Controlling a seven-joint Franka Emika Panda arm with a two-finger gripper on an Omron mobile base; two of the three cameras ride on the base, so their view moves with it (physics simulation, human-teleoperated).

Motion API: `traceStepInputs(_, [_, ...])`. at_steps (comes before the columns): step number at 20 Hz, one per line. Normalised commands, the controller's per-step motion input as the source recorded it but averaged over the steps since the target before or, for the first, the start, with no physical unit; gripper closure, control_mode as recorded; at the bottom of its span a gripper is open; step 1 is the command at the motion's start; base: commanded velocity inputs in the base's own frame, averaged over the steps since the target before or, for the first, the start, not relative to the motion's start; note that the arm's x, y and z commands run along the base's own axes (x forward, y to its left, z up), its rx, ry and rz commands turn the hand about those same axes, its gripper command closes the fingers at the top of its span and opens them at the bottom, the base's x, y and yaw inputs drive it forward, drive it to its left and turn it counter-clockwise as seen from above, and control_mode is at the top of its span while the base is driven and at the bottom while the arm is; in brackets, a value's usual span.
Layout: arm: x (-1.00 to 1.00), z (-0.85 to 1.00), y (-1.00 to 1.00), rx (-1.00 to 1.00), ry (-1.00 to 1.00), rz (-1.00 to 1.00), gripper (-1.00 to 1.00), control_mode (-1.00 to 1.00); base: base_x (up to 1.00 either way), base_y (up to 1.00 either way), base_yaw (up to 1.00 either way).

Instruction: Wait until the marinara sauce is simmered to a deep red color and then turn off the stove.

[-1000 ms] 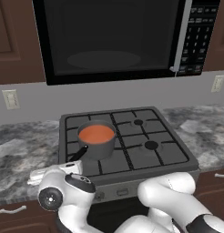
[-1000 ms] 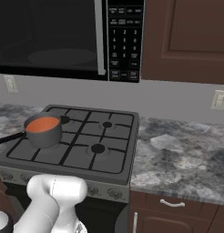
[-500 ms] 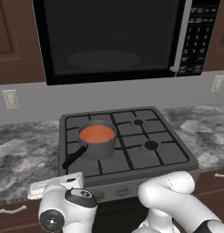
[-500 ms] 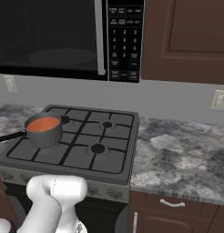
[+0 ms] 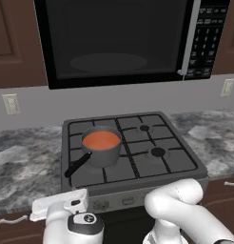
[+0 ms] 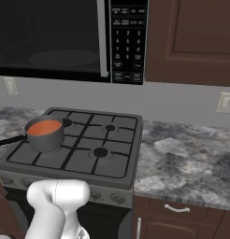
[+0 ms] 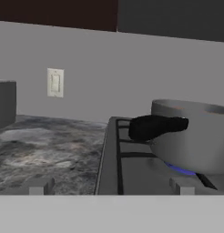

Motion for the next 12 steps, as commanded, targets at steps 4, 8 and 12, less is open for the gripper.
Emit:
traceStepInputs(4, [-0.17,-0.46,0.0,0.0,-0.07,0.0,-1.0,-1.0,0.0,0.0,0.0])
traceStepInputs(8, [-0.04,-0.32,-0.02,0.0,-0.04,-0.04,-1.0,-1.0,0.0,0.0,0.0])
traceStepInputs(12, [0.0,-0.15,-0.14,0.0,0.0,-0.03,-1.0,-1.0,0.0,0.0,0.0])
